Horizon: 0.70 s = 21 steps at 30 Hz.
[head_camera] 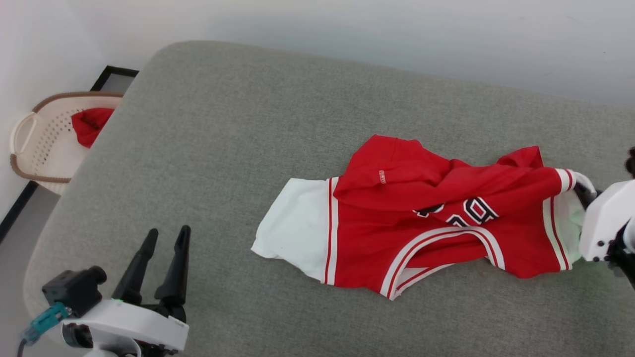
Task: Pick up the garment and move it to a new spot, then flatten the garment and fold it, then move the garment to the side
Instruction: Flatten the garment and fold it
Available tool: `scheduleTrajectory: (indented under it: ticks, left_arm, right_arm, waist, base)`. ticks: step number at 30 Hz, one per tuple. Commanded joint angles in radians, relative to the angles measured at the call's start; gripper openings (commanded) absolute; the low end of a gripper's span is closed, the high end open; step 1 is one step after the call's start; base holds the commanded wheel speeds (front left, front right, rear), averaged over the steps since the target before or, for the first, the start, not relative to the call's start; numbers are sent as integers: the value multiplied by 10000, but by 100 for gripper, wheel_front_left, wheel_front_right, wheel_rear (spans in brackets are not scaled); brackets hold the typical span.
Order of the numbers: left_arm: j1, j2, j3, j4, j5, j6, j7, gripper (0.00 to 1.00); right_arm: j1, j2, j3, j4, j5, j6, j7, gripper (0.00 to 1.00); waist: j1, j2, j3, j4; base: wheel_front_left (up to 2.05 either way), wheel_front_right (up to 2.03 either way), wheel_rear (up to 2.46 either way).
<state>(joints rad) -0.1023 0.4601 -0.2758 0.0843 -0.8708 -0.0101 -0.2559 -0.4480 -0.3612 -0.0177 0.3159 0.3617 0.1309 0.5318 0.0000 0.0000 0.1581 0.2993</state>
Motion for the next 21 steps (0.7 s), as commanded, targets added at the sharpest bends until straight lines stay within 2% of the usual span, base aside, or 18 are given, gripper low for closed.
scheduleTrajectory:
  ticks: [1, 5, 10, 15, 21]
  left_arm:
    - [-62, -32, -15, 45, 58, -69, -38, 100]
    - [-106, -73, -62, 103, 104, -74, -43, 100]
    - [16, -1, 30, 84, 117, -6, -56, 100]
    - [172, 144, 98, 1, 140, 78, -7, 100]
    - [526, 409, 238, -207, 54, 241, 122, 100]
  right_arm:
    - [-162, -43, 164, 261, -154, -3, -107, 100]
    - [-522, -20, 501, 938, -37, -3, -389, 100]
    - [-756, -210, 849, 1128, 238, -3, -866, 100]
    - [-591, -393, 1053, 659, 440, -3, -1483, 100]
    - [195, -472, 1002, -467, 559, -3, -2229, 100]
  waist:
    - [0, 0, 34, 40]
    - [0, 0, 28, 12]
    - [0, 0, -105, -260]
    - [0, 0, -392, -658]
    - [0, 0, -918, -1244]
  base:
    - [0, 0, 0]
    - [0, 0, 0]
    - [0, 0, 0]
    - [0, 0, 0]
    - [0, 0, 0]
